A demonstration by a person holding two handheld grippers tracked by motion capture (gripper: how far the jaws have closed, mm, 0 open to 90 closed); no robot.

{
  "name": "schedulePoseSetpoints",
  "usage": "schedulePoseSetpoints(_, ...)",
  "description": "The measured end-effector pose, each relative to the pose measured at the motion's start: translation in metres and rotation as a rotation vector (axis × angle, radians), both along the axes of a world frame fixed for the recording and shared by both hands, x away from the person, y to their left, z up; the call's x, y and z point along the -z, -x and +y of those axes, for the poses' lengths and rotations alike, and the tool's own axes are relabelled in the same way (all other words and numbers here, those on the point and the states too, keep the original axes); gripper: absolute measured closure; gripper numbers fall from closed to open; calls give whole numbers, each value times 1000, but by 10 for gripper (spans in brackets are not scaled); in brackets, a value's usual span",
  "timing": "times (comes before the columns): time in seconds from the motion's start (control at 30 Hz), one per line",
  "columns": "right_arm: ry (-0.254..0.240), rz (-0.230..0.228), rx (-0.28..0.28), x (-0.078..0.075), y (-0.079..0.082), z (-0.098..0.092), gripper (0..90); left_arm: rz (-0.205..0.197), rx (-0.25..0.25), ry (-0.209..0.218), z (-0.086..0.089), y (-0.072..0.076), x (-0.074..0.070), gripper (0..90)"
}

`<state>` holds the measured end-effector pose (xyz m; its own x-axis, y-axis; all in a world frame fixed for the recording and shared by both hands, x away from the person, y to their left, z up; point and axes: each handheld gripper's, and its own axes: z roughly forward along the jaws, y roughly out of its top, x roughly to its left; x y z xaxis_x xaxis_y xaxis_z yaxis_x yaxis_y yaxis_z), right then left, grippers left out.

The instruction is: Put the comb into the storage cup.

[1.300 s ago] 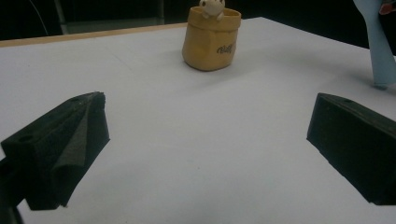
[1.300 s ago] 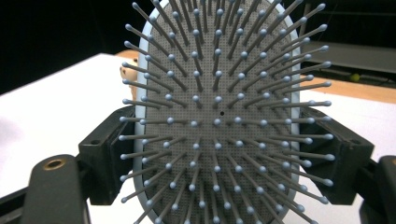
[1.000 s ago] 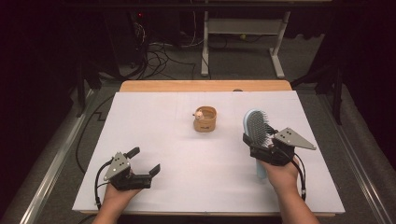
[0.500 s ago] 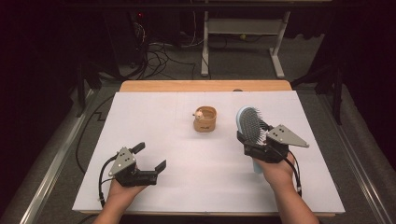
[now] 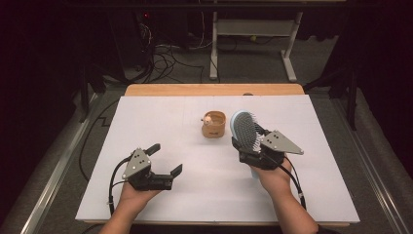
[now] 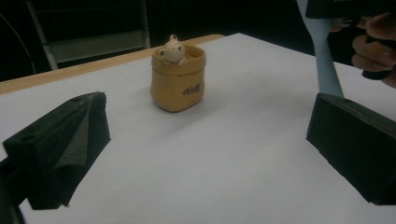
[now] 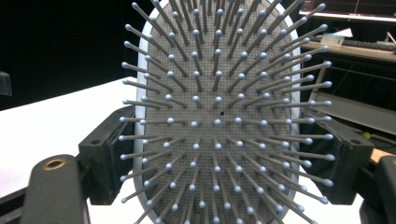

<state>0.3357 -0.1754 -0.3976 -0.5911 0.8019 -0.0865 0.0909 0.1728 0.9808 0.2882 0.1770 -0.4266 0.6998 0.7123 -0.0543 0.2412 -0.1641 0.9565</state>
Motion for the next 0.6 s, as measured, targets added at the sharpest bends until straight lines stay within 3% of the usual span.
schedulePoseSetpoints(0.6,24,-27,-59,10,1,40,203,-15,48,19,-17,-2,-15,8)
